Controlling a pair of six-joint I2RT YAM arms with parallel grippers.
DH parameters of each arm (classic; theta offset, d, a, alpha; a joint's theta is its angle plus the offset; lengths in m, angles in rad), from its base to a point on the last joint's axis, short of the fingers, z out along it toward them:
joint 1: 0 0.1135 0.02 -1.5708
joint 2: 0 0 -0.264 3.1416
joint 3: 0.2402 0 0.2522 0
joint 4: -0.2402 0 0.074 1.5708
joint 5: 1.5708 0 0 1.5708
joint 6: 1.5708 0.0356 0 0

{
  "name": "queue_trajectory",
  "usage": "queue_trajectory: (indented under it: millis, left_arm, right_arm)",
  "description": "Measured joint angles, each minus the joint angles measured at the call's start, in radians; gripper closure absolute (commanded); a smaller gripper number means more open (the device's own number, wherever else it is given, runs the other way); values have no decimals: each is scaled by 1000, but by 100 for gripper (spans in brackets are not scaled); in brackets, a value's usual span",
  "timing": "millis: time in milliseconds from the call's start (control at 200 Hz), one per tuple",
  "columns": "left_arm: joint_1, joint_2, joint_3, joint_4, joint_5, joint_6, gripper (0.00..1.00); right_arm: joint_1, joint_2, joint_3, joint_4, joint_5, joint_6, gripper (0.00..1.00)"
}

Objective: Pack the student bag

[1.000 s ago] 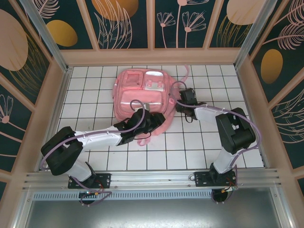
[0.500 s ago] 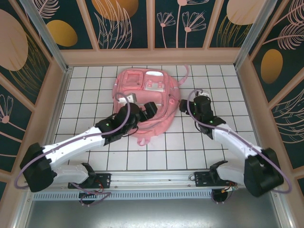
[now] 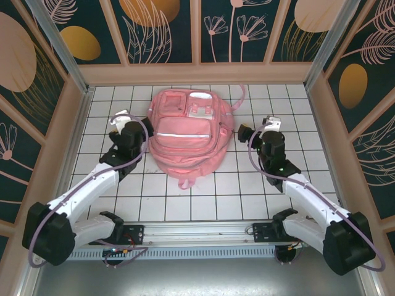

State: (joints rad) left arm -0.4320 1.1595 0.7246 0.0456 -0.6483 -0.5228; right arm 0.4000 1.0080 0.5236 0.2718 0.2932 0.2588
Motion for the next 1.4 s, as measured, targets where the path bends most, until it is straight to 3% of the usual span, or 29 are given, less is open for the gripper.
queue_trajectory:
  millis: [160, 385, 571, 761, 916, 1056, 1401]
  left_arm:
    - [122, 96, -63, 165, -83, 130, 2]
    - [292, 208, -191, 377, -82, 204, 1]
    - [296, 292, -311, 600, -39, 303, 1]
    - [308, 306, -402, 910, 48, 386, 1]
    - [334, 320, -451, 1042, 146, 409, 1]
    - [343, 352, -520, 1202, 225, 430, 1]
    - [354, 366, -525, 1247, 298, 441, 1]
  right_arm:
    - [-118, 84, -39, 108, 47, -52, 1]
    - [-272, 242, -158, 315, 93, -103, 1]
    - [-277, 376, -246, 581, 94, -188, 1]
    - [-322, 436, -318, 846, 21, -235, 1]
    - [-384, 500, -346, 955, -77, -235, 1]
    - [-393, 520, -341, 980, -139, -238, 1]
    - [-418, 521, -314, 974, -219, -249, 1]
